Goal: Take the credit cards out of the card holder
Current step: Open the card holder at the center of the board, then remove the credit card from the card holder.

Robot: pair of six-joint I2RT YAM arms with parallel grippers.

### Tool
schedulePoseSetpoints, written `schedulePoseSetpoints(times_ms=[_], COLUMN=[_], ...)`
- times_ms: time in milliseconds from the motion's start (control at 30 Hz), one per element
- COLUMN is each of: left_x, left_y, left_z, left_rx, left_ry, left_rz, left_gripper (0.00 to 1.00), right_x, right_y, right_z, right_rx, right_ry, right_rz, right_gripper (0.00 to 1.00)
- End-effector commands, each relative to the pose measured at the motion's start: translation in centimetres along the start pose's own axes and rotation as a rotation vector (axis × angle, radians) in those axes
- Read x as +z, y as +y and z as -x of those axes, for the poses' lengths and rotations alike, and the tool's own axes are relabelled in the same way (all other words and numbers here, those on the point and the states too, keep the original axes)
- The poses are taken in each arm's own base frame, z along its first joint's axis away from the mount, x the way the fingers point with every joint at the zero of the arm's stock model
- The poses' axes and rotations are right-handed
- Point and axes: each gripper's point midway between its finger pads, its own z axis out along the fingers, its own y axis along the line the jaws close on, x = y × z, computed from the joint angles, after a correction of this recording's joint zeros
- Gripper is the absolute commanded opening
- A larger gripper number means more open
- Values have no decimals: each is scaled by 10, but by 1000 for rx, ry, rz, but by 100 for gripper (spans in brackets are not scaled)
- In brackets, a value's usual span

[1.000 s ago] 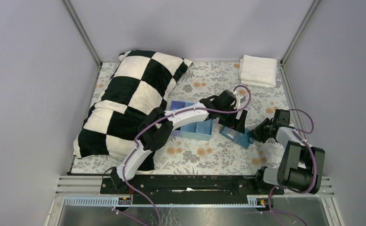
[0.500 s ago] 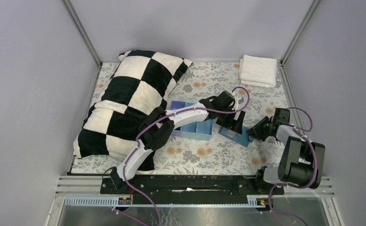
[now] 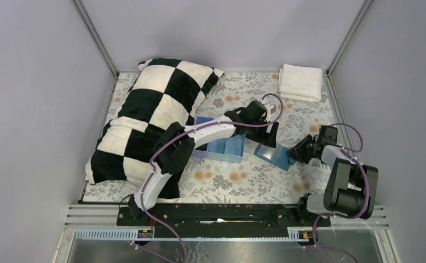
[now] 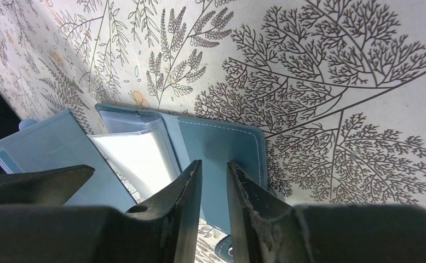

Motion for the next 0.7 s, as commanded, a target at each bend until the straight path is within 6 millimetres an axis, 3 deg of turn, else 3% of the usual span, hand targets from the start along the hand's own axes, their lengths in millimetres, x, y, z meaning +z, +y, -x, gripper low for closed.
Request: schedulePoseSetpoints(times_ms=[0, 667], left_x=[-6, 20], left_y=[-19, -31], left_z=[11, -18], left_rx=[-12, -61], left_ry=[-30, 55], left_rz=[-73, -144], left_gripper=[85, 84], right_x=[-1, 2], right_y=[-3, -2], right_z=[-1, -5], right_rx=[-35, -15], right_ry=[-1, 15], right_rz=[-7, 2], right_gripper=[31, 31])
